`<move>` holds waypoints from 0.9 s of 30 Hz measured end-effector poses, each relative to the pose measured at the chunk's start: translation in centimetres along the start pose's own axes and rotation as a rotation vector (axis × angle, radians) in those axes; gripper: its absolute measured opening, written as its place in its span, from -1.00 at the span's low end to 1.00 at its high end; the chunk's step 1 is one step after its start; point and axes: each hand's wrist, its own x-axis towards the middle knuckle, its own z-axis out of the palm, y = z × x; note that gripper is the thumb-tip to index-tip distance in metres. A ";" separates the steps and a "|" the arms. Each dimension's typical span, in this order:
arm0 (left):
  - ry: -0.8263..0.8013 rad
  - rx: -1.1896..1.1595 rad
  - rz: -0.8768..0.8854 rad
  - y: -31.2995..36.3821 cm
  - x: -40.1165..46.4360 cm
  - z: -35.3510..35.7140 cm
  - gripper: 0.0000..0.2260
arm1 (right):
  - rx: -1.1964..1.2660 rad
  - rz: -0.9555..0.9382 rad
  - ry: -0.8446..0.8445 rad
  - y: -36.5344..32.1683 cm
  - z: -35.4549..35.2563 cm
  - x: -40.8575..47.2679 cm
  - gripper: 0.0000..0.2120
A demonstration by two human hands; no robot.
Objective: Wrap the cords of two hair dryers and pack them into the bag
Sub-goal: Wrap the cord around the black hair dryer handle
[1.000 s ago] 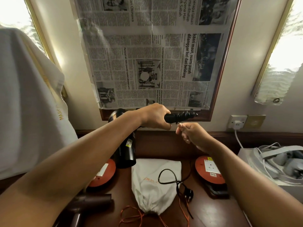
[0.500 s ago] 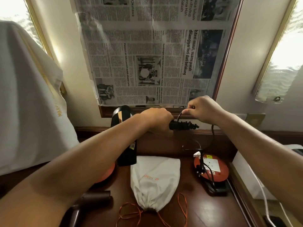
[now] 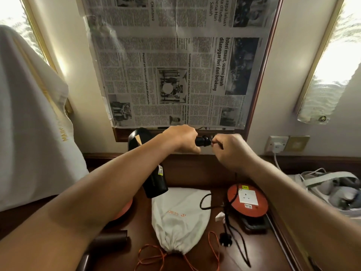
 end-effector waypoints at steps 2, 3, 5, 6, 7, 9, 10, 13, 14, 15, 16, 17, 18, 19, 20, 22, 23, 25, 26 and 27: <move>-0.002 -0.038 -0.015 -0.1 0.1 -0.1 -0.71 | 0.106 0.057 -0.017 -0.4 1.0 -0.9 -0.84; -0.001 -0.057 -0.019 -0.2 0.1 -0.1 -0.74 | 0.168 0.084 -0.014 -0.5 1.5 -1.3 -0.84; 0.005 -0.081 -0.015 -0.2 0.1 -0.2 -0.77 | 0.284 0.127 0.002 -0.4 2.5 -1.9 -0.81; 0.009 -0.089 -0.012 -0.2 0.1 -0.3 -0.77 | 0.356 0.154 0.001 -0.4 3.0 -2.1 -0.81; 0.015 -0.095 -0.010 -0.2 0.1 -0.3 -0.77 | 0.466 0.198 -0.010 -0.3 3.4 -2.3 -0.81; 0.023 -0.115 -0.013 -0.2 -0.1 -0.5 -0.76 | 0.765 0.305 -0.051 -0.4 4.2 -2.7 -0.82; 0.025 -0.130 -0.014 -0.2 -0.1 -0.5 -0.76 | 0.878 0.342 -0.065 -0.3 4.5 -2.8 -0.82; 0.025 -0.187 0.005 -0.3 -0.4 -0.8 -0.79 | 1.035 0.391 -0.124 0.3 5.1 -3.0 -0.77; 0.019 -0.216 0.016 -0.3 -0.5 -0.9 -0.81 | 1.090 0.402 -0.152 0.6 5.3 -3.0 -0.74; 0.012 -0.245 0.027 -0.3 -0.6 -1.0 -0.84 | 1.139 0.412 -0.179 0.7 5.4 -2.9 -0.73; 0.005 -0.267 0.034 -0.3 -0.8 -1.1 -0.86 | 1.172 0.423 -0.205 0.8 5.5 -2.8 -0.71; 0.000 -0.280 0.041 -0.3 -1.0 -1.2 -0.86 | 1.182 0.433 -0.230 0.9 5.5 -2.6 -0.70; -0.003 -0.293 0.046 -0.4 -1.2 -1.4 -0.86 | 1.174 0.445 -0.257 0.9 5.6 -2.5 -0.68; -0.004 -0.313 0.051 -0.4 -1.3 -1.5 -0.87 | 1.163 0.460 -0.288 0.9 5.7 -2.3 -0.66; -0.005 -0.339 0.058 -0.4 -1.5 -1.7 -0.87 | 1.150 0.474 -0.319 1.1 5.8 -2.2 -0.63; -0.008 -0.360 0.076 -0.5 -1.8 -1.9 -0.87 | 1.145 0.484 -0.369 1.5 6.0 -1.8 -0.60; -0.010 -0.349 0.088 -0.4 -1.9 -1.9 -0.87 | 1.148 0.480 -0.377 1.7 6.1 -1.6 -0.60; -0.017 -0.330 0.106 -0.4 -2.1 -2.0 -0.87 | 1.137 0.459 -0.358 2.2 5.9 -1.2 -0.63; -0.021 -0.324 0.109 -0.4 -2.2 -2.0 -0.88 | 1.130 0.452 -0.348 2.2 5.7 -1.0 -0.66; -0.028 -0.318 0.109 -0.5 -2.4 -2.0 -0.88 | 1.132 0.453 -0.342 2.4 5.5 -0.8 -0.68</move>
